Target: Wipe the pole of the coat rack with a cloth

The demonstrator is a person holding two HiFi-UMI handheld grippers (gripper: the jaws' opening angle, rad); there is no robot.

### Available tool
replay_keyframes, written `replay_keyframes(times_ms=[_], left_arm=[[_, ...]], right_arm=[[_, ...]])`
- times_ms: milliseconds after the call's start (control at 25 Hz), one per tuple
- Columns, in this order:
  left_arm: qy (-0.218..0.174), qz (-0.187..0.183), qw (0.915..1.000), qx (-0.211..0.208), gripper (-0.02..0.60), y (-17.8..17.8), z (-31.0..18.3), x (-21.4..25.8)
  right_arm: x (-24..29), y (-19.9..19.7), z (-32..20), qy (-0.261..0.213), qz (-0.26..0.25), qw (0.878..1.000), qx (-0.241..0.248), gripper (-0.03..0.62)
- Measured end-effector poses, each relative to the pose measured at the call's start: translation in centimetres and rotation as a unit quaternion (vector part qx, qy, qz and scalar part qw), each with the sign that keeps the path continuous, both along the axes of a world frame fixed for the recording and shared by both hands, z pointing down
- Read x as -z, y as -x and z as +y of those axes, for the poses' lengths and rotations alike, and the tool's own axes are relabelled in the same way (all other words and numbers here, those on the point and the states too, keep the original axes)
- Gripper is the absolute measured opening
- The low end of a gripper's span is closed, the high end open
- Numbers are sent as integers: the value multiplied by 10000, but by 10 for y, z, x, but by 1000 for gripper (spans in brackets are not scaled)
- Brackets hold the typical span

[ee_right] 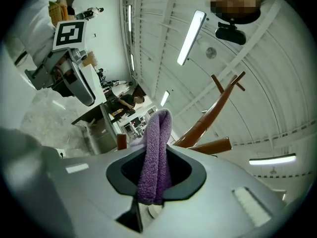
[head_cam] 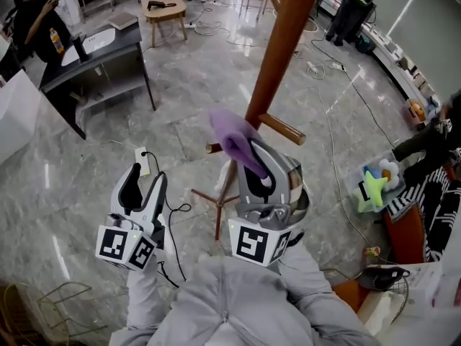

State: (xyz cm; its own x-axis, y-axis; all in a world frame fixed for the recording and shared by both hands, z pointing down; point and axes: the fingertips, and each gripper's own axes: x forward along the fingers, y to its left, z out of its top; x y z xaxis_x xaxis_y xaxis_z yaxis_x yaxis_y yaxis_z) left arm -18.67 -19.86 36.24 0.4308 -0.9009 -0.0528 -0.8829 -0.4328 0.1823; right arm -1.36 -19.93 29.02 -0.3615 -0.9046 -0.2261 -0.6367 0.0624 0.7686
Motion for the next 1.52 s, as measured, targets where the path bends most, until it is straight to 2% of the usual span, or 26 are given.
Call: replay_keyframes(times_ms=[240,440,600,1040,1520], left_arm=[[46,26,10000,-35,275,2,-3,-4],[86,25,10000,-36,275,3,-3,-5],[120,25,9999,-31,275,2,-1,-8],[130,17,9999,91,275,4,8,-9],[94,-26,9987,504,276,33,29,-4]], right_arm=[[-14,6,2,506,-449,9974,249,60],[-29,16,7,996,-794,9903,550,60],[-32,26,16,1165,-947,9856,779,60],[-24,58,42,1205,-954,9778,1426,60],[10,92,69,818,-966,9699,2082,60]])
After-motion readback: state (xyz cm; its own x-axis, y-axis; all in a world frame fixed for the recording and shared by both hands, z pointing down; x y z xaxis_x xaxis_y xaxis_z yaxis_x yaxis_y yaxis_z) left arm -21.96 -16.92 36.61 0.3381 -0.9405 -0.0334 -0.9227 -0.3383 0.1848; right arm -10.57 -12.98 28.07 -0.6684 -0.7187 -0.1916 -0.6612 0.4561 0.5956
